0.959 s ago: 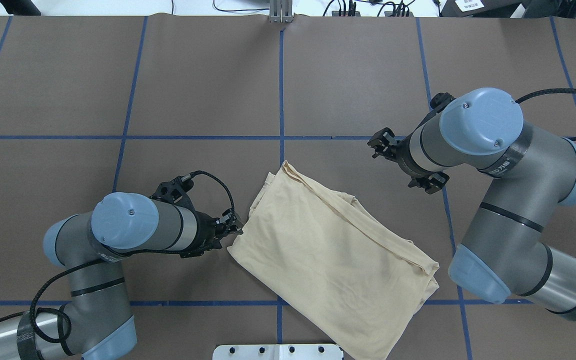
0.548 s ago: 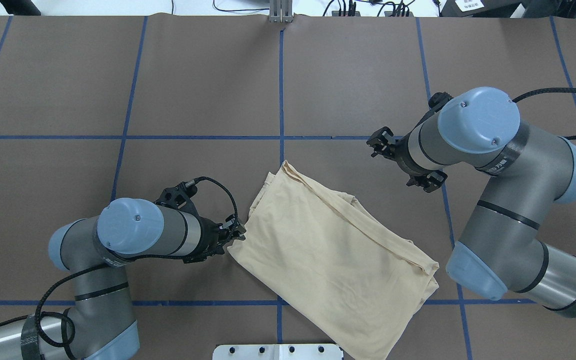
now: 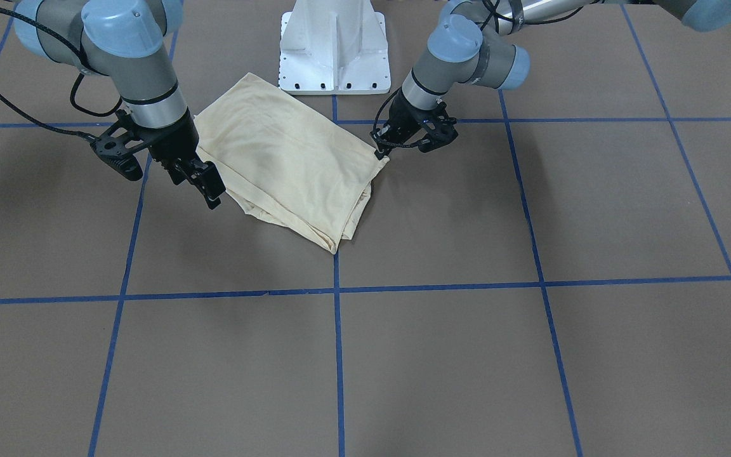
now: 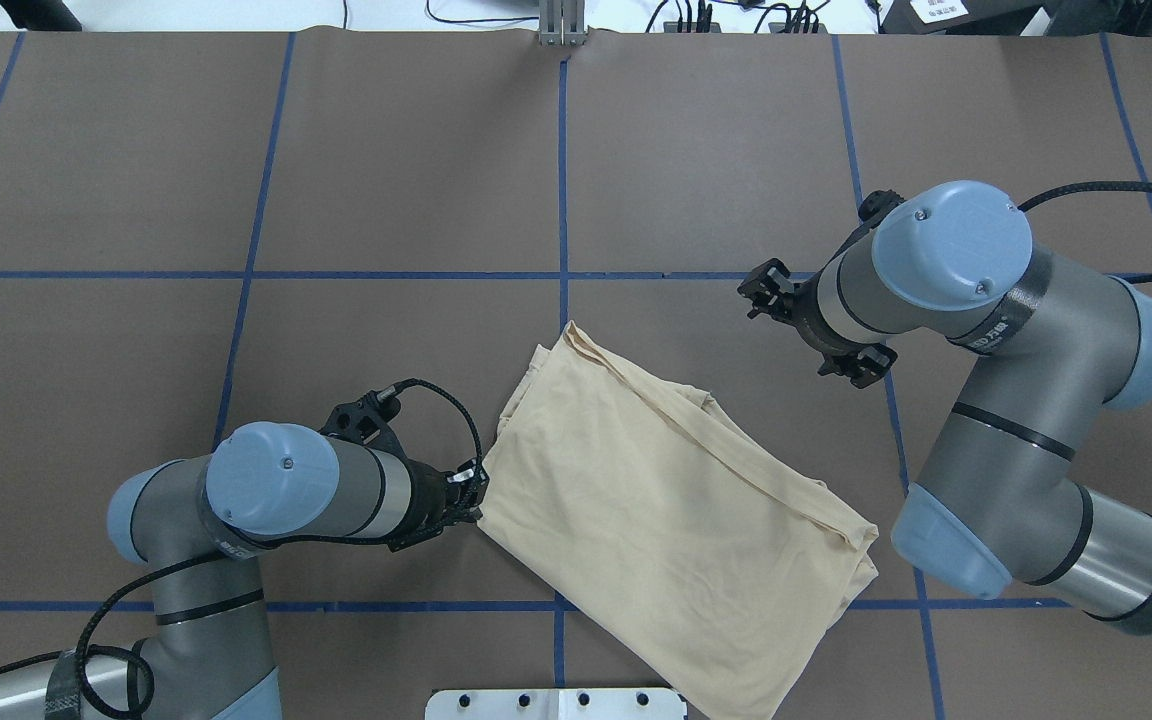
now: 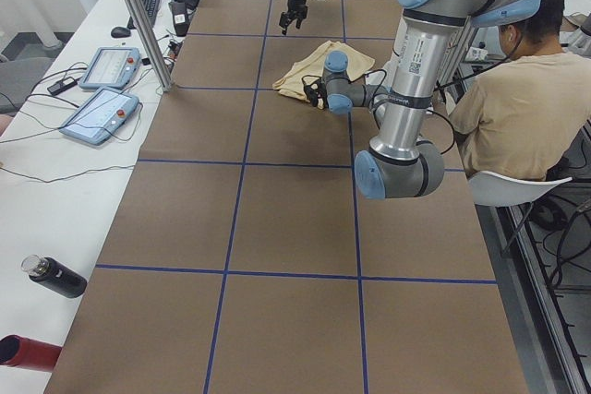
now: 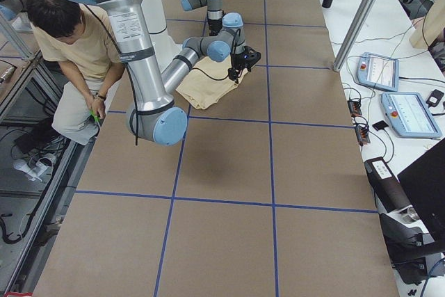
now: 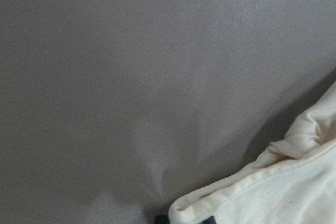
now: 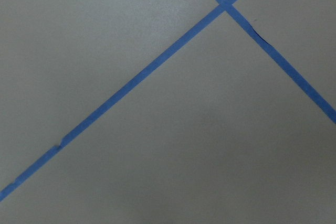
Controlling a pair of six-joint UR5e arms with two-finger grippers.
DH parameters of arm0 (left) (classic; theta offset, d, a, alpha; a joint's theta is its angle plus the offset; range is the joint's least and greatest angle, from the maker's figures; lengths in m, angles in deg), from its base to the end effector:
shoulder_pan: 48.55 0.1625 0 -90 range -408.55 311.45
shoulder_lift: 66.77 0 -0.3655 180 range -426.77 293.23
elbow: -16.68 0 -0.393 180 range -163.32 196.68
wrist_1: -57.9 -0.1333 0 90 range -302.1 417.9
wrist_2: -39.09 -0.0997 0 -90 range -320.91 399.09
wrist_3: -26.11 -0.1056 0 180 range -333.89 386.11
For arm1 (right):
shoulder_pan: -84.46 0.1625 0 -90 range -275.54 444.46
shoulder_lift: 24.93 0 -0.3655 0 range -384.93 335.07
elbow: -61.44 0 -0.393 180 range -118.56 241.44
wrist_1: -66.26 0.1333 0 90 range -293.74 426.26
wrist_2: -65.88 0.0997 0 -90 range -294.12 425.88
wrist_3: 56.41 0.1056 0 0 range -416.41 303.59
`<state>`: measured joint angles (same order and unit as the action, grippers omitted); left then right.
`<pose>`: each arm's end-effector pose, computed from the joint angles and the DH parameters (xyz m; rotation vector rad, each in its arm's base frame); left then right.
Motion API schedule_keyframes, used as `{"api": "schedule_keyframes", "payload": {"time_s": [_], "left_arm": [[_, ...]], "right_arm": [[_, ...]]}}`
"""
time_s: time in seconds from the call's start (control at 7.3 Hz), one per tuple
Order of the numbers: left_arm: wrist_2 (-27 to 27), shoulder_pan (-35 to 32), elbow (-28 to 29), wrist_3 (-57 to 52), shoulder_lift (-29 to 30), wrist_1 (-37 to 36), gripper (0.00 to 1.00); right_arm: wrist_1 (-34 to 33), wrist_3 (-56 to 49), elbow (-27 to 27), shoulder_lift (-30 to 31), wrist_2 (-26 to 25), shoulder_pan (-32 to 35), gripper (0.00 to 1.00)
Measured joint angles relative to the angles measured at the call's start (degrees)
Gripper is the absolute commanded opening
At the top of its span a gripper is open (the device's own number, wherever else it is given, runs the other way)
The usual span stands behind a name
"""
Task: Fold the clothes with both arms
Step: 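Drag the shirt with the left gripper away from the robot, rotating it upright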
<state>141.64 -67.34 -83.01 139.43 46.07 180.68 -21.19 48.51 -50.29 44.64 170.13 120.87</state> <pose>0.5405 -0.3005 0.2405 -0.2425 1.1408 -0.5264 -0.3884 -0.4198 0.2438 -0.0893 -0.8268 0.7483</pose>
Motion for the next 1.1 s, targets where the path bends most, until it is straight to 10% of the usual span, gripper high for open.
{"api": "schedule_keyframes", "payload": {"time_s": [0.41,0.82,0.96,1.1], "left_arm": [[0.5,-9.4,1.4,-6.7,4.1,0.0,0.0],[0.7,-20.5,19.7,-15.1,14.2,6.6,0.0],[0.7,-23.0,24.4,-16.2,15.8,10.5,0.43],[0.7,-24.9,26.3,-17.4,16.3,12.4,0.54]], "right_arm": [[0.0,0.0,0.3,-0.1,0.0,0.0,1.0],[0.0,0.6,0.4,-0.3,0.0,-0.4,1.0],[0.1,0.7,0.4,-0.4,-0.1,-0.7,1.0],[0.6,1.4,0.4,-0.5,-0.1,-1.4,1.0]]}}
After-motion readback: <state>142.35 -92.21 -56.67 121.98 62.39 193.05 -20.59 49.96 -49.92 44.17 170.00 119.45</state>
